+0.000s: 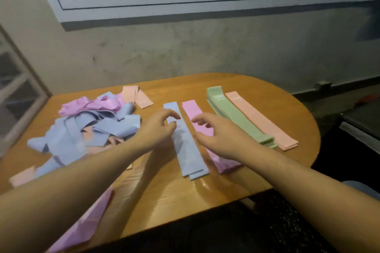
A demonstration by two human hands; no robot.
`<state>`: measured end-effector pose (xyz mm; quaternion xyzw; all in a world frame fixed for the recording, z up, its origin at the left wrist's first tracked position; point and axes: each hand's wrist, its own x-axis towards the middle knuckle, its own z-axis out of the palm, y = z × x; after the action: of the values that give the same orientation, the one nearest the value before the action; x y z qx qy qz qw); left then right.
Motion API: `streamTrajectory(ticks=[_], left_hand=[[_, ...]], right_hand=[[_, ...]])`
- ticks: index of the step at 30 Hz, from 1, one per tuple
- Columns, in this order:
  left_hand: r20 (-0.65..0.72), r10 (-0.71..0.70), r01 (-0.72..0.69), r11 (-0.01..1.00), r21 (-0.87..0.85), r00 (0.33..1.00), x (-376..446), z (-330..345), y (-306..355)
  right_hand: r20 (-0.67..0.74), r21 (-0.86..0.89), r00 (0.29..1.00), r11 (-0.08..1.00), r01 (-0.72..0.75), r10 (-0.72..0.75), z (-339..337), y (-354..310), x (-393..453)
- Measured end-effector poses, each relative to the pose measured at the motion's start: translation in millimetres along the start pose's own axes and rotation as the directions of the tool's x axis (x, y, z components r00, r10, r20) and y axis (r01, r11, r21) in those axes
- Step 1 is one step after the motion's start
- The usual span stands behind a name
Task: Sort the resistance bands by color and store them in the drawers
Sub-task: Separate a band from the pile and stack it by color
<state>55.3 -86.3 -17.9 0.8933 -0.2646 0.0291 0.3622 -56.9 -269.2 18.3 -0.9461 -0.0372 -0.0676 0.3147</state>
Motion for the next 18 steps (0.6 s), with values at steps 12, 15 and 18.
streamTrajectory(ticks=[12,15,18], left_hand=[[0.027,0.082,-0.086,0.939,0.334,0.996,-108.5,-69.7,-108.6],[-0.004,0.157,-0.147,0.932,0.33,0.988,-117.0,-72.7,-114.2],[-0.125,0.163,-0.128,0.96,0.249,0.979,-119.3,-76.5,-119.0]], right_hand=[[0.183,0.067,0.98,0.995,0.072,-0.084,94.7,-65.5,38.6],[0.203,0.094,0.974,0.992,0.088,-0.106,110.4,-73.4,45.2],[0.191,0.155,0.971,0.982,0.112,-0.141,125.5,-82.5,49.7]])
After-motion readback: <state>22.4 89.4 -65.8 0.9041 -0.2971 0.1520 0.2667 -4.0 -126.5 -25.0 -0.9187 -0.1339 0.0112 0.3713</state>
